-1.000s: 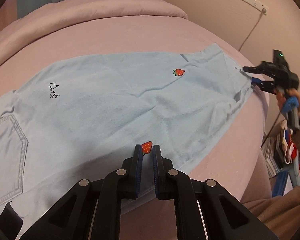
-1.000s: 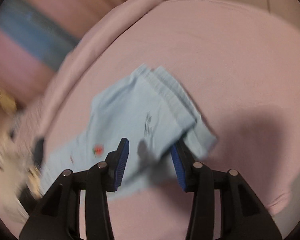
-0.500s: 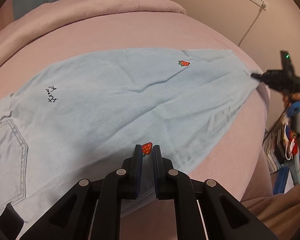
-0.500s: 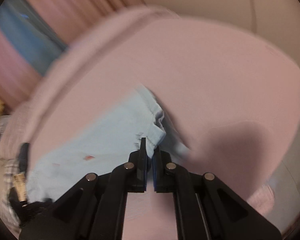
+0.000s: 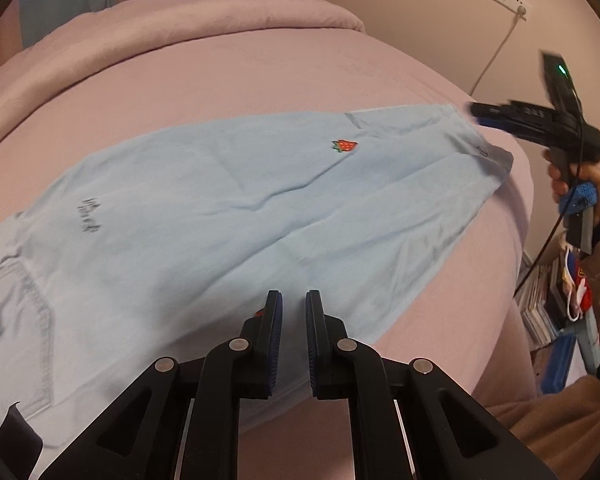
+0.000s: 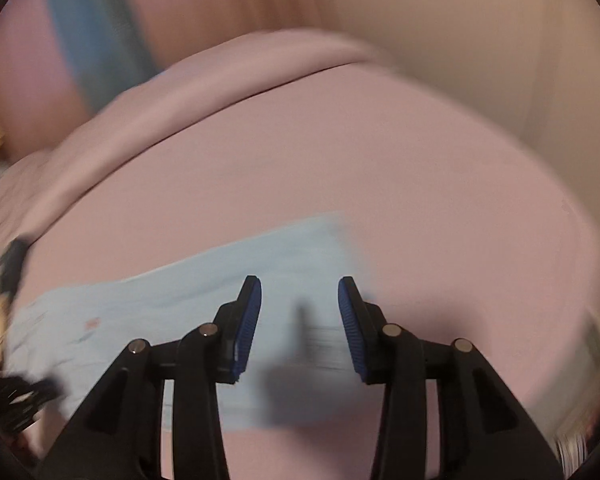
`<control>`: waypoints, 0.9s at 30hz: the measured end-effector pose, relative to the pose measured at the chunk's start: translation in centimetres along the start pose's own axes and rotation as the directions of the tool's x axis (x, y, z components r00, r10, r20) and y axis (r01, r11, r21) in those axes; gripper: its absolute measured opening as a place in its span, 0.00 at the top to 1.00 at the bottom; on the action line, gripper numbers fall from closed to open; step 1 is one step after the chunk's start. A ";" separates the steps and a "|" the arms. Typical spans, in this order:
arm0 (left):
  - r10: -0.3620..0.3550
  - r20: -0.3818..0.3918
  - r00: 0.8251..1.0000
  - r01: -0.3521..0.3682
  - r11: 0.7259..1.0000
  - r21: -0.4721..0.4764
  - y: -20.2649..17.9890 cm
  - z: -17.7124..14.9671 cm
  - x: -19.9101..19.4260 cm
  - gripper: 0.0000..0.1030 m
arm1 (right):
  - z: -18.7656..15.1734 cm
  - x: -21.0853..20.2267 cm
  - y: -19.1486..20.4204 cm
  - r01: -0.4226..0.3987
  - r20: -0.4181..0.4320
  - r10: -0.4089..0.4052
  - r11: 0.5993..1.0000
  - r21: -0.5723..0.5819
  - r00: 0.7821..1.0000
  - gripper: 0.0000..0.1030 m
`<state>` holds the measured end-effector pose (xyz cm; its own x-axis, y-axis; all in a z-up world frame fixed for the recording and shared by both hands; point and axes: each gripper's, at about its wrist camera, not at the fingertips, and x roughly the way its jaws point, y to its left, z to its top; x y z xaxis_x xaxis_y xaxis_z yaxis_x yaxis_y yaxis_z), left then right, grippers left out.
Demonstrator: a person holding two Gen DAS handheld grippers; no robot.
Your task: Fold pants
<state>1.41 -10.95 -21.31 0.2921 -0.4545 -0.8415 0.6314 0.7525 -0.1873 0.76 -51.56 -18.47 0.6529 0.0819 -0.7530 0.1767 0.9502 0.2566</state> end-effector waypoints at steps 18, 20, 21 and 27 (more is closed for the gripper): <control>0.173 0.077 0.982 -0.169 0.984 -0.050 6.4 -1.8 -5.8 0.93 | 3.1 10.4 16.1 -0.195 -0.212 0.136 0.938 -0.288 0.968 0.71; 0.231 0.098 0.968 -0.218 0.968 -0.125 9.4 -1.4 -6.9 0.93 | 2.9 10.9 20.5 -0.325 -0.272 0.243 0.893 -0.312 0.931 0.71; 0.249 0.121 0.961 -0.226 0.958 -0.176 11.1 -1.3 -7.6 0.93 | 3.0 11.7 21.9 -0.372 -0.300 0.282 0.878 -0.302 0.911 0.71; 0.314 0.115 0.942 -0.263 0.909 -0.323 17.0 -3.1 -8.1 0.93 | 2.3 18.7 33.8 -0.533 -0.456 0.394 0.814 -0.230 0.798 0.79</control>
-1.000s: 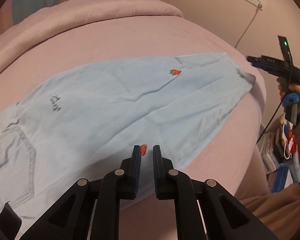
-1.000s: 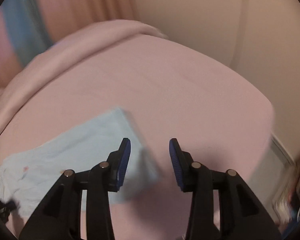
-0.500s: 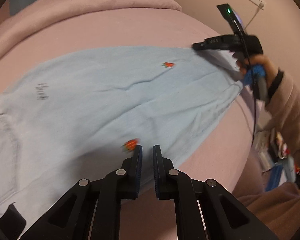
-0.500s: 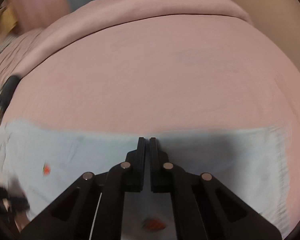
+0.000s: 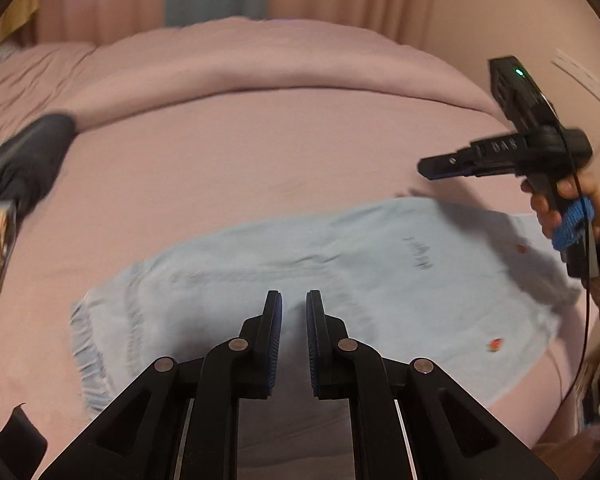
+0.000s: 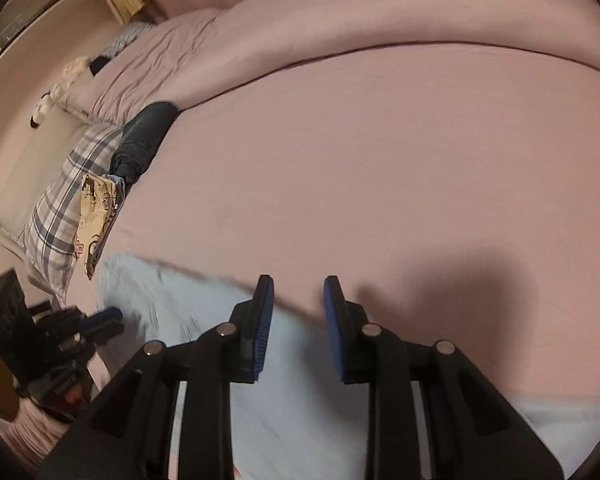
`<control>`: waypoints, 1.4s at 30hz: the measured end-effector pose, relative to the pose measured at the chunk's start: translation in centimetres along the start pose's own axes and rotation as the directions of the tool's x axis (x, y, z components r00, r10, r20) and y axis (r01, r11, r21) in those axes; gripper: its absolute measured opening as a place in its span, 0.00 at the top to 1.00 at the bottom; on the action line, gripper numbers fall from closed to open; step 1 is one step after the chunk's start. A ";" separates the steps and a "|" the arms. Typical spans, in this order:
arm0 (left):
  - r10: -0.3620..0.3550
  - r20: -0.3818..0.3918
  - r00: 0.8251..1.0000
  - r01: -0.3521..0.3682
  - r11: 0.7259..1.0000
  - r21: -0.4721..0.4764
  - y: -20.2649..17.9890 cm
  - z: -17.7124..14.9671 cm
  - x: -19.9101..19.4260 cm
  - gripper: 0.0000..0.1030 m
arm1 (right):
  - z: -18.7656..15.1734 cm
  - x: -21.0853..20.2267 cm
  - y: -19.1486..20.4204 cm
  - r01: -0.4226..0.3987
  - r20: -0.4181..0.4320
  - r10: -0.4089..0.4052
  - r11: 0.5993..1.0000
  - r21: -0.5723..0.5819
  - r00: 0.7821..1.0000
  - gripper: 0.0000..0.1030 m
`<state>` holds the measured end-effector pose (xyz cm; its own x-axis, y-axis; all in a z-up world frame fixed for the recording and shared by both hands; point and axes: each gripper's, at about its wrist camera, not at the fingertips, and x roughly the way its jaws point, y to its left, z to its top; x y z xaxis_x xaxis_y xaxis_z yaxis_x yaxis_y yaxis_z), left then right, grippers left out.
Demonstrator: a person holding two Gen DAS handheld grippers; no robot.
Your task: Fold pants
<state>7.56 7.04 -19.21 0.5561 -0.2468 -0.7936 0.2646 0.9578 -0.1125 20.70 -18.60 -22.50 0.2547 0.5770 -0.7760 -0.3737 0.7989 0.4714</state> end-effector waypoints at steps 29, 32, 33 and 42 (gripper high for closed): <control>0.022 -0.032 0.999 -0.021 1.000 0.022 1.8 -5.5 0.1 0.92 | -8.8 0.5 3.6 -0.288 -0.250 0.345 0.927 0.239 0.905 0.78; 0.018 -0.049 0.999 -0.017 0.999 0.030 2.3 -5.9 -0.2 0.92 | -6.6 -0.8 4.3 -0.292 -0.207 0.319 0.944 0.152 0.925 0.91; 0.012 -0.057 0.998 -0.011 1.000 0.028 2.6 -6.0 -0.3 0.93 | -5.7 -0.7 4.2 -0.283 -0.196 0.307 0.949 0.143 0.931 0.92; -0.004 -0.082 0.997 0.006 1.000 0.019 3.9 -6.9 -1.4 0.92 | -4.3 3.7 2.6 -0.153 -0.261 0.184 0.979 0.134 0.948 0.95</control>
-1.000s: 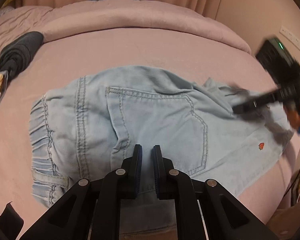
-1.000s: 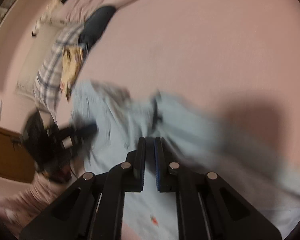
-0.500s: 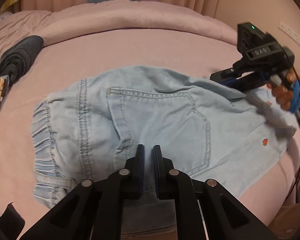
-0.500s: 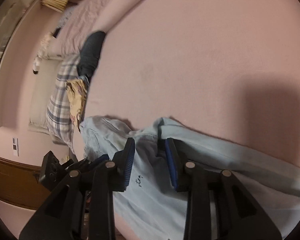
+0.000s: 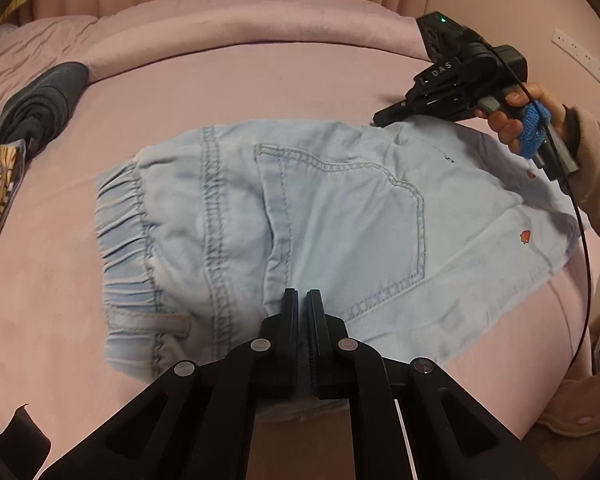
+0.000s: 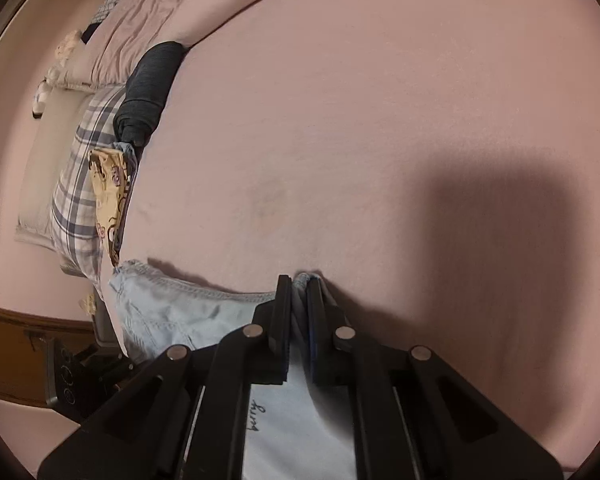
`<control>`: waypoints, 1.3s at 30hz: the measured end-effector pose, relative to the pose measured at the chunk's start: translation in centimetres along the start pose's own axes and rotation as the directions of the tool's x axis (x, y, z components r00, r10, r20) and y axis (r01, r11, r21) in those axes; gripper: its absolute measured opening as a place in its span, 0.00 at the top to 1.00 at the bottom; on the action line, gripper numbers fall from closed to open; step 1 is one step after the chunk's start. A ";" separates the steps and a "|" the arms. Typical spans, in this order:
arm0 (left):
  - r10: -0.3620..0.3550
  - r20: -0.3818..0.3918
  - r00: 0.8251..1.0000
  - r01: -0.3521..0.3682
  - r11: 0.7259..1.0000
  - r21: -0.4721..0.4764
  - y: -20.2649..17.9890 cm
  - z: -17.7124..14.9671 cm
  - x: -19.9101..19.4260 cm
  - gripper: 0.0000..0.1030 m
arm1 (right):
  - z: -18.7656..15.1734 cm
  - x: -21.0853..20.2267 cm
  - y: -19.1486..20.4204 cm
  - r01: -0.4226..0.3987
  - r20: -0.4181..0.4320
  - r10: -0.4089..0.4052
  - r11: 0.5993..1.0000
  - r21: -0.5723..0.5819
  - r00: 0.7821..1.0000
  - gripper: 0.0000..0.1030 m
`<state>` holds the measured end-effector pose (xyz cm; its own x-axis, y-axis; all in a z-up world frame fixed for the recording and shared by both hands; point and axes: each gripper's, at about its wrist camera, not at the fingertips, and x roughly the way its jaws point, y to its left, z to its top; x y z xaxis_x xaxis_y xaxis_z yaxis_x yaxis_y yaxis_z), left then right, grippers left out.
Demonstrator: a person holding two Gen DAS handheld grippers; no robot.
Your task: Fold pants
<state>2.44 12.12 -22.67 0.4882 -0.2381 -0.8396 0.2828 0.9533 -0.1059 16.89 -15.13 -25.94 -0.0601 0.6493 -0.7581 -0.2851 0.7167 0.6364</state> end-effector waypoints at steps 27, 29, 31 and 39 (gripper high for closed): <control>0.113 0.009 0.994 -0.111 0.989 -0.095 1.0 9.2 2.6 0.90 | -17.7 -9.2 -0.3 0.307 0.176 -0.276 0.934 -0.184 0.945 0.82; 0.114 0.032 0.993 -0.112 0.992 -0.052 -0.1 8.2 1.1 0.80 | -19.0 -12.1 -1.2 0.337 0.250 -0.298 0.932 -0.131 0.921 0.79; 0.081 0.035 0.996 -0.080 0.997 -0.022 -1.5 6.8 0.4 0.70 | -19.9 -14.2 -2.2 0.352 0.304 -0.315 0.933 -0.071 0.899 0.77; 0.084 -0.012 0.996 -0.084 0.996 0.030 -1.6 1.9 0.8 0.69 | -24.6 -9.8 -1.7 0.392 0.171 -0.365 0.906 -0.162 0.915 0.79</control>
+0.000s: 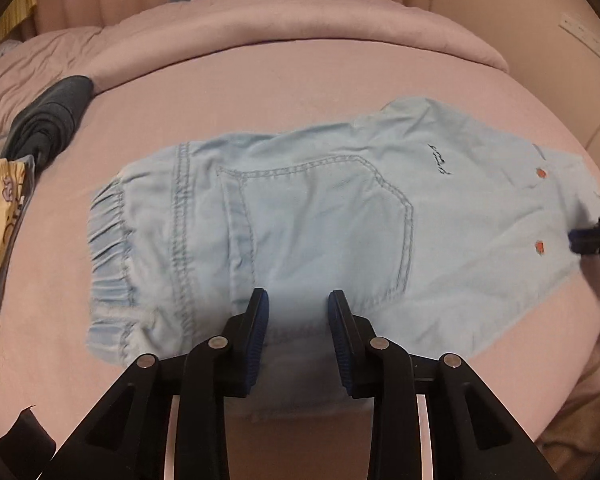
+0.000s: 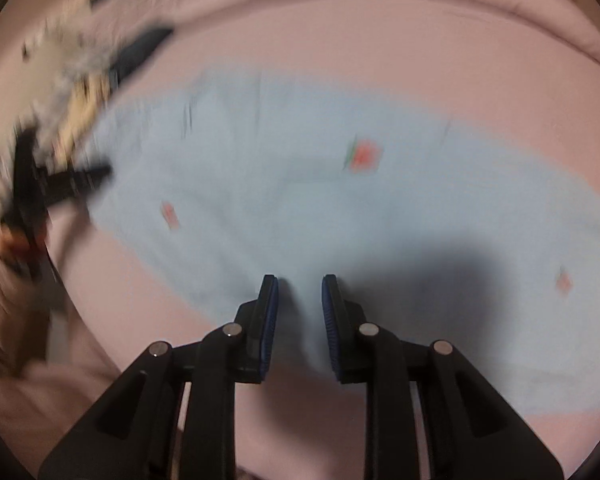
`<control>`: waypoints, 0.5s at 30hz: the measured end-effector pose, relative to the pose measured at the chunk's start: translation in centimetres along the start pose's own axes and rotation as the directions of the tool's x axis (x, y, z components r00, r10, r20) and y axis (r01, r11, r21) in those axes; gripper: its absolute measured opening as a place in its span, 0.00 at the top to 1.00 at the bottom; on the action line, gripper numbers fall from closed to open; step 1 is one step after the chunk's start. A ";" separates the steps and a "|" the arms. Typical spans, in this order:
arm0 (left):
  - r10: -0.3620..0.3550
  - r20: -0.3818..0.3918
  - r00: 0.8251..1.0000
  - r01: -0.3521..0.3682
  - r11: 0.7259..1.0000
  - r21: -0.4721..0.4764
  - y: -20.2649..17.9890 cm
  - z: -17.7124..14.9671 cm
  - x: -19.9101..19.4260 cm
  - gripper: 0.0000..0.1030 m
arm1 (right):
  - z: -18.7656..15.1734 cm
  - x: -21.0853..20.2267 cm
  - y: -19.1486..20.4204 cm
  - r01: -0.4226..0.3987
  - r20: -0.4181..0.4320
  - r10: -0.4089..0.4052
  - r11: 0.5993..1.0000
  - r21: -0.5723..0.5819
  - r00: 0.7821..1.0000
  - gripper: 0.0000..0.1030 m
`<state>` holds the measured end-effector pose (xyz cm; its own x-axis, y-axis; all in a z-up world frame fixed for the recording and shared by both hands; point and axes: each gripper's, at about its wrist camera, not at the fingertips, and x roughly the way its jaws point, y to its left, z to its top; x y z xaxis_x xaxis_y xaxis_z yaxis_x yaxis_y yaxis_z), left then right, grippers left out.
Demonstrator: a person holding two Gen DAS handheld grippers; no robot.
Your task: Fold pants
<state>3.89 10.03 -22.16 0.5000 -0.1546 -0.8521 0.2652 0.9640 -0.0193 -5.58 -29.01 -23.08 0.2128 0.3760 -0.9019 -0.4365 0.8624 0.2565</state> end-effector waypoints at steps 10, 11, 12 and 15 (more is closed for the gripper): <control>0.037 -0.002 0.999 -0.037 0.998 0.056 -2.0 -0.3 -3.8 0.65 | -3.4 -5.2 -4.3 -0.012 0.136 -0.009 0.988 0.151 0.991 0.78; 0.000 0.016 1.000 -0.001 0.998 0.058 -2.9 0.3 -4.0 0.65 | -3.6 -5.6 -5.0 0.002 0.177 -0.035 0.983 0.186 0.984 0.77; -0.058 0.036 0.998 0.056 0.997 0.060 -4.4 1.1 -4.1 0.65 | -3.8 -5.8 -5.7 0.009 0.199 -0.054 0.976 0.220 0.978 0.75; -0.222 0.053 0.974 0.213 0.968 0.132 -9.8 3.1 -3.2 0.61 | -4.1 -5.6 -7.6 -0.073 0.247 -0.016 0.934 0.349 0.969 0.75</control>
<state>2.24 0.38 -17.67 0.4718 -0.3756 -0.7977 0.4725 0.8716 -0.1309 -7.02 -39.09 -21.38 0.4295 0.4340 -0.7919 -0.1181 0.8964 0.4272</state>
